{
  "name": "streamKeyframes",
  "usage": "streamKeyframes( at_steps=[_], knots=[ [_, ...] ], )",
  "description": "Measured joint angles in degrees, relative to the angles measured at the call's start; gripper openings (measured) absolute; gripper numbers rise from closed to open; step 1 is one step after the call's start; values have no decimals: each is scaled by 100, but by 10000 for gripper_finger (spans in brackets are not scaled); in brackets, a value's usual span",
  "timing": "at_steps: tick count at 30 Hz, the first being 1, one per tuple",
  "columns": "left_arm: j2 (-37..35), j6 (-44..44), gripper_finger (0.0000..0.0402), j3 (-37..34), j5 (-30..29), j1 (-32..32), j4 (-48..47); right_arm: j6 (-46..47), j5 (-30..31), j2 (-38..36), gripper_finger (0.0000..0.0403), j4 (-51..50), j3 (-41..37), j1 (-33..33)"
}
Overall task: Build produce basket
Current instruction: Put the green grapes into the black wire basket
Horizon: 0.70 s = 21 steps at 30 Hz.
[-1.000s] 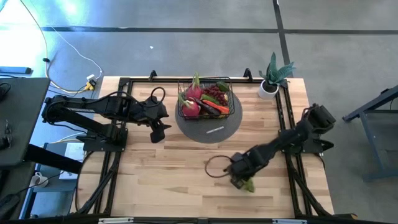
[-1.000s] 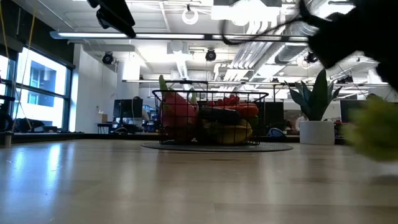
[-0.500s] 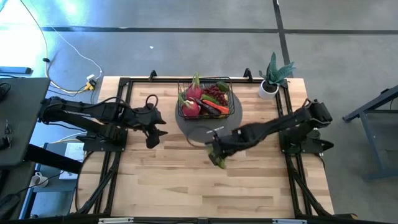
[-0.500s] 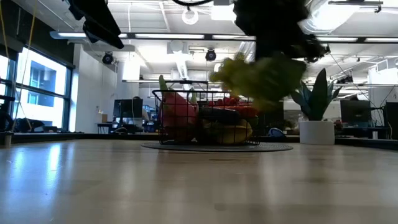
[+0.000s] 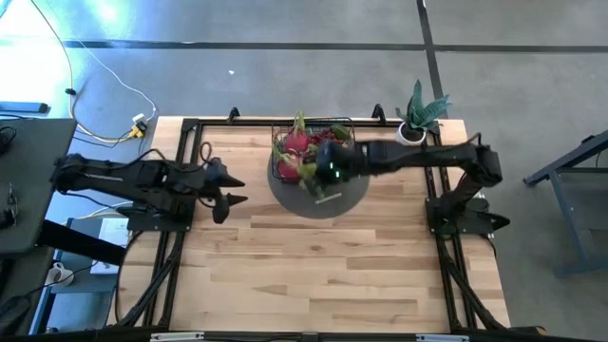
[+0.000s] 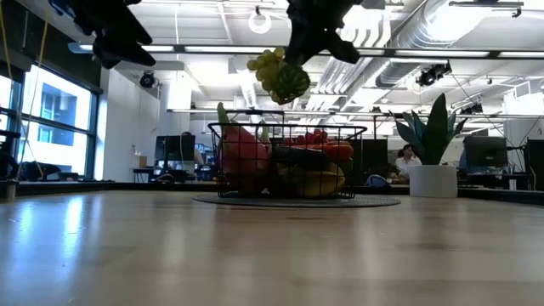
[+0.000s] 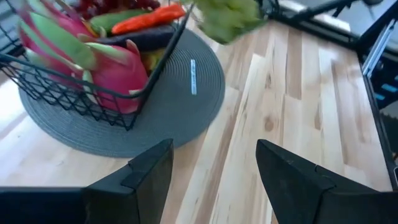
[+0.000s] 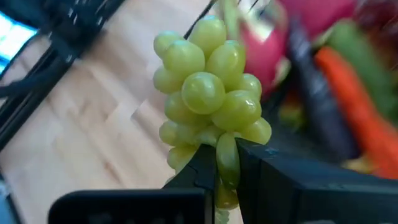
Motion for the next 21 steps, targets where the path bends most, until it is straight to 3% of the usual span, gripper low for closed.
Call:
streamKeyframes(
  at_steps=[14,21],
  knots=[
    [-1602,572,218,-107,-775,5,115,-1419,-26,2,9,-311,278,-1936],
    [-2315,468,218,-426,-1122,5,190,-1524,-574,71,9,-821,274,-2581]
  ],
)
